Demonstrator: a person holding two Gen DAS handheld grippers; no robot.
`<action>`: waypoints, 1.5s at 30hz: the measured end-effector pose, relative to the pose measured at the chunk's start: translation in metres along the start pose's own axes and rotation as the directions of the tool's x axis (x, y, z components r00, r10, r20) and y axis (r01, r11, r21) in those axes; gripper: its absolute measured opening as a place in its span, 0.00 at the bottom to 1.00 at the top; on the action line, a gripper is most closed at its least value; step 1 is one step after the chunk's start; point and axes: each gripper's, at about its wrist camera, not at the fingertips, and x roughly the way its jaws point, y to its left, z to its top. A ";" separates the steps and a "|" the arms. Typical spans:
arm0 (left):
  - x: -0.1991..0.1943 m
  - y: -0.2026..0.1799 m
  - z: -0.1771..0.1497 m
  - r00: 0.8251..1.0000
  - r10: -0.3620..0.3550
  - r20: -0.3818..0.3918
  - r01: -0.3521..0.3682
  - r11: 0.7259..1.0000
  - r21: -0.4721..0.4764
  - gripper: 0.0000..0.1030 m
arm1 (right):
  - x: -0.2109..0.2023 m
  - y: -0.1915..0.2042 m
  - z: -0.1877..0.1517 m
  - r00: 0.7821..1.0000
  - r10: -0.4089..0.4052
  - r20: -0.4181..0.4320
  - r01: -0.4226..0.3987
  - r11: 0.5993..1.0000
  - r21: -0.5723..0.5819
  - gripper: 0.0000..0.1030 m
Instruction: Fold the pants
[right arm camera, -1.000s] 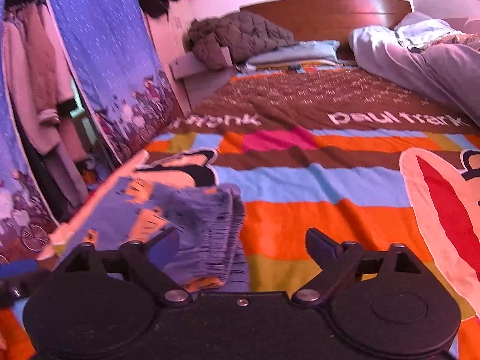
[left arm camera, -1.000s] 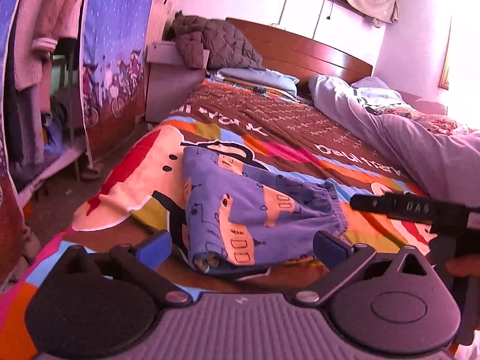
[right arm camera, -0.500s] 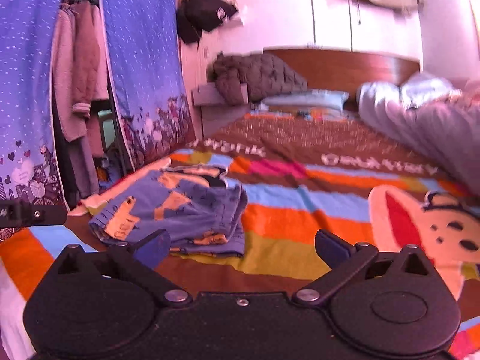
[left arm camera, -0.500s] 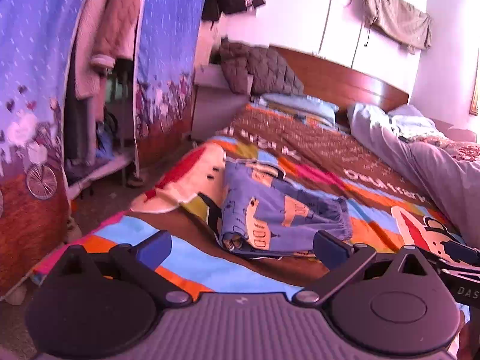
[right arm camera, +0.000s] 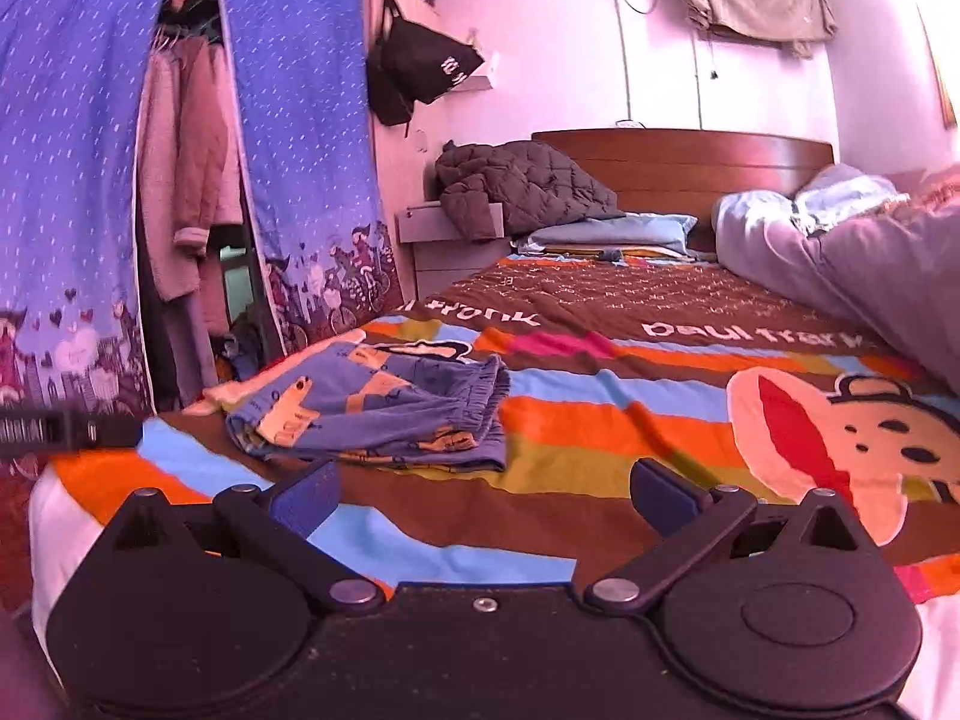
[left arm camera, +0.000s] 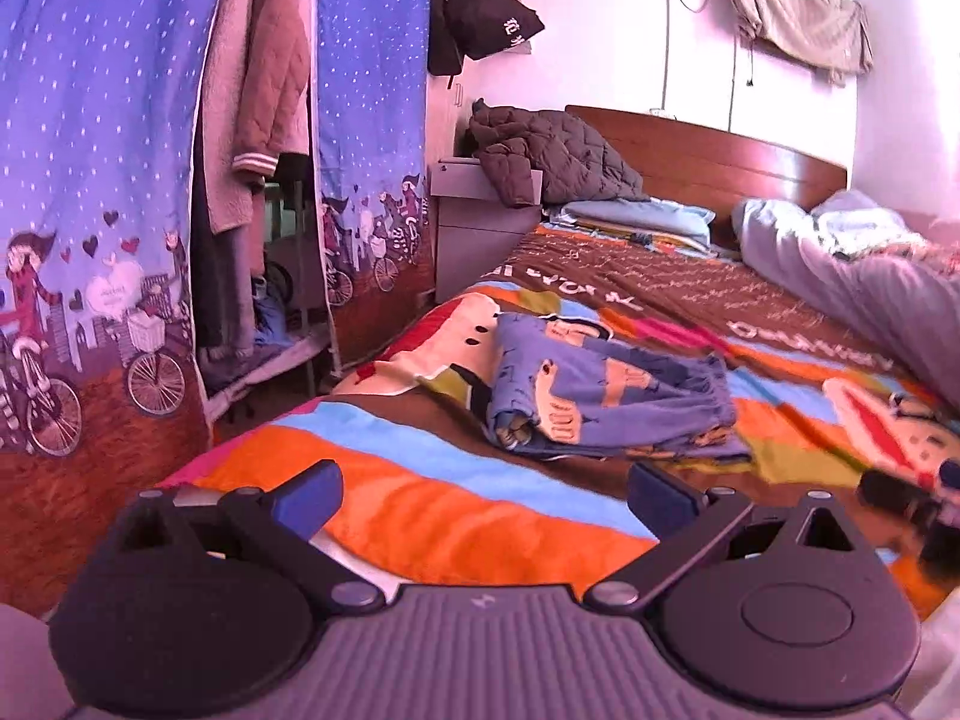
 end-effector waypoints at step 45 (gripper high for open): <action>0.018 0.004 -0.006 0.998 0.014 -0.055 -0.018 0.998 -0.067 1.00 | 0.004 -0.012 0.000 1.000 -0.006 -0.002 0.006 0.999 0.044 0.99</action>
